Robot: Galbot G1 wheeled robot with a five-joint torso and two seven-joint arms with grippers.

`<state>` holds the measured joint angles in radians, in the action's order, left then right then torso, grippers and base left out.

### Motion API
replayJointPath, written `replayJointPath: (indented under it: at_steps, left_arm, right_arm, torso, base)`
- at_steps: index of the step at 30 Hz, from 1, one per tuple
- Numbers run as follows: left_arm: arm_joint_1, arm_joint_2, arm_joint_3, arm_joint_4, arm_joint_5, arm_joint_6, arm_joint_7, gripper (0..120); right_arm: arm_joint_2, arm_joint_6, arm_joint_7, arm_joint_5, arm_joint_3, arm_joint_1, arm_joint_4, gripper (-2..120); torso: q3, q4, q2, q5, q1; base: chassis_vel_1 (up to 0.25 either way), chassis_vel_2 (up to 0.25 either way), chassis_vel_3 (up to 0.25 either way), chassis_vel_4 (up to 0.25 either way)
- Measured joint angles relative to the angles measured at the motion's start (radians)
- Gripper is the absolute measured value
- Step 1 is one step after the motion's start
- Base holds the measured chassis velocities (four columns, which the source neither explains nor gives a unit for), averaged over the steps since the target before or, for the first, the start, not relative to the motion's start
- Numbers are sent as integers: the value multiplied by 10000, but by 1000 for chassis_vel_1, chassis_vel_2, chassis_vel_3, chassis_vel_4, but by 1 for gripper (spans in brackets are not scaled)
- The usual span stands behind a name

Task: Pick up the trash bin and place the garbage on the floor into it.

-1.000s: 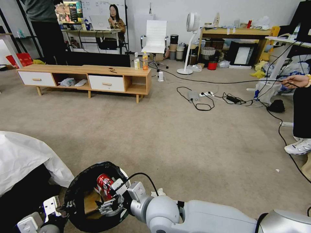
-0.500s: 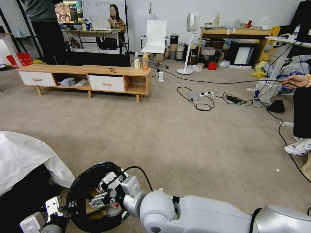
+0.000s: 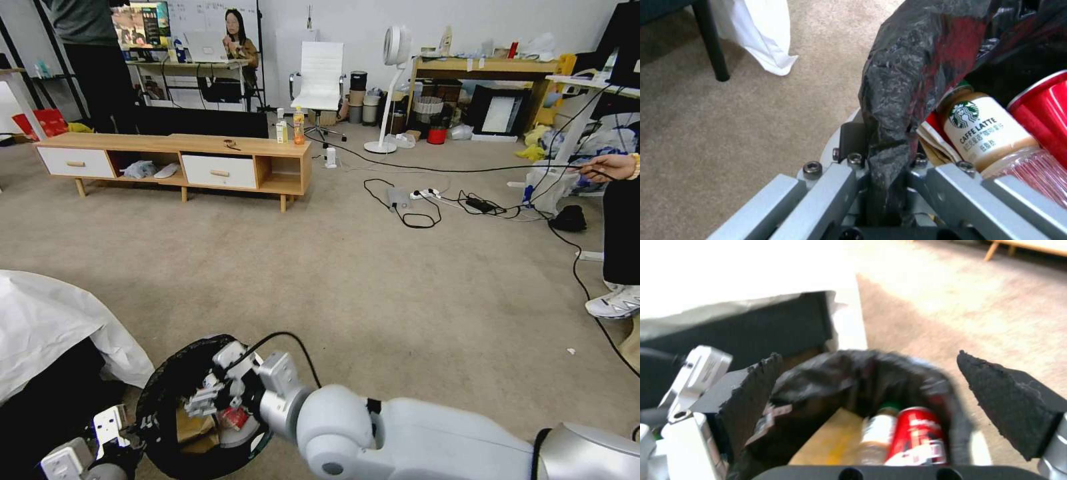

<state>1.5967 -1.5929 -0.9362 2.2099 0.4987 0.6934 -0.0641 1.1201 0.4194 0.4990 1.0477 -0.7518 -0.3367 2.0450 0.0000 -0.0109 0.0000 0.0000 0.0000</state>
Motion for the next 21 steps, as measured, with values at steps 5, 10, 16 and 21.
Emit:
replayJointPath:
  at_steps: [5,10,16,21]
  left_arm:
    - [20,74,-95,-11,52,0,0,2]
    - [35,104,-149,-25,75,0,0,2]
    - [74,148,-210,-30,119,0,-5,2]
    - [135,199,-325,4,196,13,-69,2]
  right_arm:
    - [-597,6,-1,33,625,-176,392,100]
    - [-917,19,131,165,1238,-389,834,100]
    - [-1232,17,287,211,1947,-689,1251,100]
    - [-1526,-129,335,-50,2574,-897,1436,100]
  torso:
    - [0,-3,0,1,0]
    - [0,1,1,1,0]
    - [0,-1,1,1,0]
    - [0,0,0,0,0]
  base:
    - [0,0,0,0]
    - [0,0,0,0]
    - [0,0,0,0]
    - [0,0,0,0]
